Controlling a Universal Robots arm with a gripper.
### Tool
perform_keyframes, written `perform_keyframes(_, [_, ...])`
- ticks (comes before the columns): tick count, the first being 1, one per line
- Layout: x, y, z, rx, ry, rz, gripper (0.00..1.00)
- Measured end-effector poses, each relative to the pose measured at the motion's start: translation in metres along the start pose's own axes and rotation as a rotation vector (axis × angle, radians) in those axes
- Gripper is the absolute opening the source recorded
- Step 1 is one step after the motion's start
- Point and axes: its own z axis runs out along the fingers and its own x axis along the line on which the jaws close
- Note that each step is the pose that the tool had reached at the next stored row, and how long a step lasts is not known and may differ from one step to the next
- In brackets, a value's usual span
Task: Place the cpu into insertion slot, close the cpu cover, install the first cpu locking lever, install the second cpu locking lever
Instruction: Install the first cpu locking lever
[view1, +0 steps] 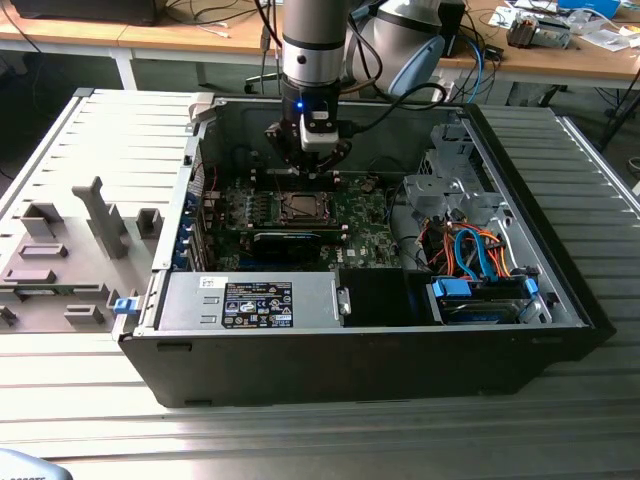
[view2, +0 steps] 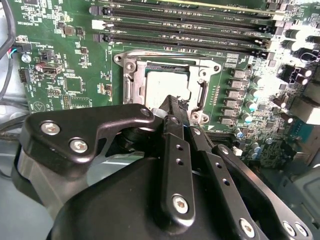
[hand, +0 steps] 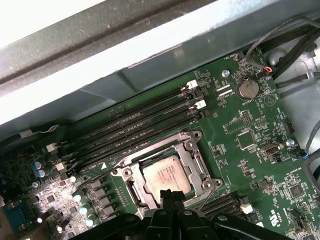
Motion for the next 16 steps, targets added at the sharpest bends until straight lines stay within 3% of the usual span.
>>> perform_keyframes(16, [0.0000,0.0000,0.0000,-0.0010,-0.0023,-0.041,0.11])
